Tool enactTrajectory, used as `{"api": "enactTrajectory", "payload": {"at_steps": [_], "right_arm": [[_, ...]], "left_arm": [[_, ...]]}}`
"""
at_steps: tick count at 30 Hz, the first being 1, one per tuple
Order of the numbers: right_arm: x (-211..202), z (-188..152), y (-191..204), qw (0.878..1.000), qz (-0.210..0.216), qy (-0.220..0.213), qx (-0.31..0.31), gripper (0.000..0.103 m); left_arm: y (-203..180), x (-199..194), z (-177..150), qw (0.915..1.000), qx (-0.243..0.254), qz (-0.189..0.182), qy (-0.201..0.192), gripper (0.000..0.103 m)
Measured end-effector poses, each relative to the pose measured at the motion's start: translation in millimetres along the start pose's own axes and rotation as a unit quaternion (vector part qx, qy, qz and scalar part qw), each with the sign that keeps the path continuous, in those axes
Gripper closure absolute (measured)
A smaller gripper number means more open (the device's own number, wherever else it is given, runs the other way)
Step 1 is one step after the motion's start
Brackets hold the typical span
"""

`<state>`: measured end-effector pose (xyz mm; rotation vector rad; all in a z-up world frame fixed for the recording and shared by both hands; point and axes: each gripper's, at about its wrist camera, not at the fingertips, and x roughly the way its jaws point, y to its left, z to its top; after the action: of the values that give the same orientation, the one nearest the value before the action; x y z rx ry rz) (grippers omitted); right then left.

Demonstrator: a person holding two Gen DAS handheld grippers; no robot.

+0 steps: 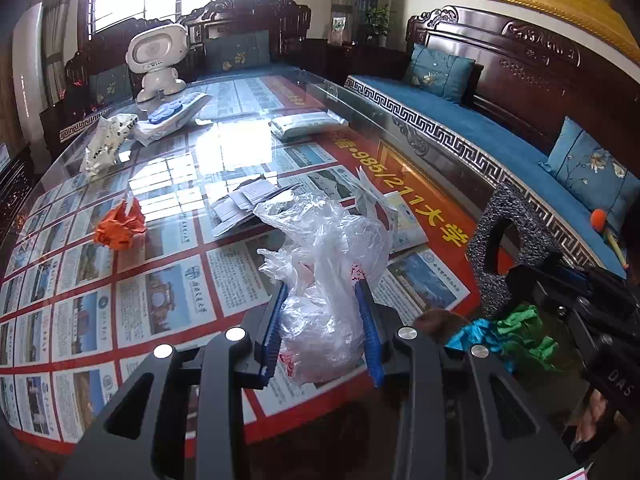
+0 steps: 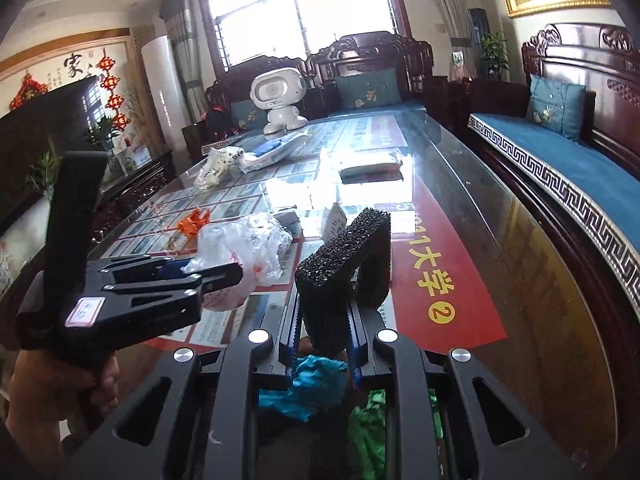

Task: Collect trash
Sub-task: 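Grasp the clear plastic bag with the left tool, then carry the plastic bag over the bin and open the left tool while the right carries the black foam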

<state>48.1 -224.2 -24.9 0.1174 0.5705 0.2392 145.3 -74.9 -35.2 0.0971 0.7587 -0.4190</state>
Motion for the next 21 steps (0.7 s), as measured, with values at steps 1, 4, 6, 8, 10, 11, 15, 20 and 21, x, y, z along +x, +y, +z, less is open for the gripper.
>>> {"api": "enactTrajectory", "payload": {"at_steps": [1,4,6,8,10,11,15,20,21], "right_arm": [[-5,0,4,1.000,0.001,-0.002,-0.004,0.084],[-26,-1,18,1.000,0.011,-0.010,-0.020,0.084],[-41,-5,27,0.999,0.018,-0.015,-0.028,0.084],[-58,-12,36,0.999,0.036,-0.016,-0.028,0.084],[-75,-21,47,0.998,0.052,-0.015,-0.034,0.084],[-84,-27,54,0.997,0.058,-0.014,-0.040,0.084],[-119,-54,77,0.995,0.076,-0.007,-0.069,0.084],[-149,-90,91,0.993,0.091,0.013,-0.076,0.084],[-154,-96,93,0.993,0.093,0.018,-0.077,0.084]], "left_arm": [[0,-10,-5,1.0000,0.000,-0.002,-0.005,0.068],[0,-46,-18,0.9997,0.001,-0.002,-0.023,0.068],[-1,-72,-28,0.9993,0.003,-0.003,-0.036,0.068],[-4,-97,-39,0.9987,0.012,-0.003,-0.050,0.068],[-12,-120,-54,0.9979,0.027,0.003,-0.059,0.068],[-15,-130,-63,0.9976,0.030,0.003,-0.061,0.068],[-27,-159,-102,0.9979,0.036,-0.016,-0.052,0.068],[-37,-184,-151,0.9979,0.044,-0.030,-0.037,0.068],[-39,-188,-161,0.9980,0.042,-0.033,-0.035,0.068]]}}
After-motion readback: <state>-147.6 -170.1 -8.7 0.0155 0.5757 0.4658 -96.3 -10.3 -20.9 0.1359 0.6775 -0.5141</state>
